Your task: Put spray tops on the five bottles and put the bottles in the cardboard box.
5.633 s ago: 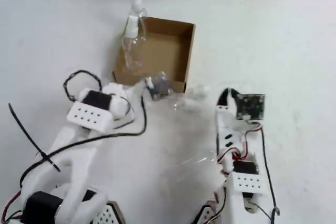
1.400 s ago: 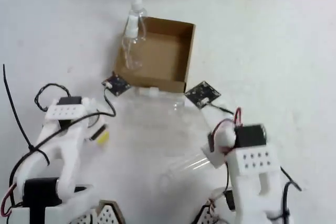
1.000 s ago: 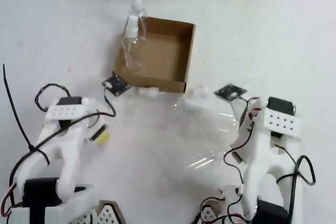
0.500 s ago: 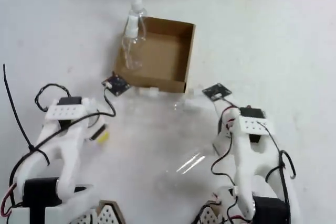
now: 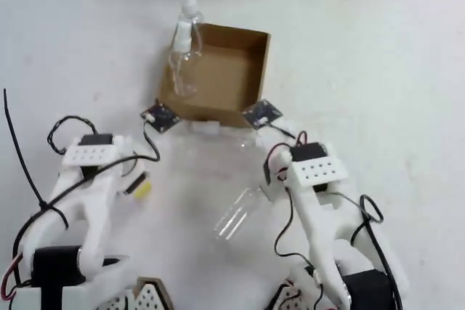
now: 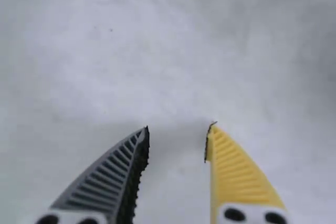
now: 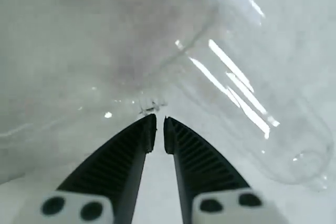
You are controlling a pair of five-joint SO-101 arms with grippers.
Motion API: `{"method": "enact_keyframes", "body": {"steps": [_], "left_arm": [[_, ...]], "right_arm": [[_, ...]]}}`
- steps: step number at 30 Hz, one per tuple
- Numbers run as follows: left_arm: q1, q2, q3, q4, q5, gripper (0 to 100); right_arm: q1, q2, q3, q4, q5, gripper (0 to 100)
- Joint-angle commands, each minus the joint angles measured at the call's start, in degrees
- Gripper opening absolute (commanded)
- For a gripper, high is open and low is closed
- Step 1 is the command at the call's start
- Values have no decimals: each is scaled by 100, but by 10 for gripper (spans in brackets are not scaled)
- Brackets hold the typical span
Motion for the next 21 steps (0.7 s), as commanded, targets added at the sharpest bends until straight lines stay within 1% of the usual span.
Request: {"method": "enact_keyframes", "body": {"steps": [1,9,12,14,17,19,21], "left_arm": [[-66,-180,-18,-88,53,181],[-66,-180,-18,-88,53,181],[-66,-180,-18,-88,53,181],[-66,-180,-18,-79,53,181],[-66,-180,-18,-79,62,181],[-66,-180,-18,-88,62,181],[-66,-180,-18,-88,62,181]], "right_arm": [[-382,-22,-229,-163,-114,18],[-1174,-57,-264,-426,-105,18],[-1270,-101,-281,-382,-97,18],[-1130,-101,-413,-259,-53,18],[-690,-101,-1002,233,-26,19],[-356,-101,-1582,734,290,36],[-40,-84,-2207,1288,765,87]]}}
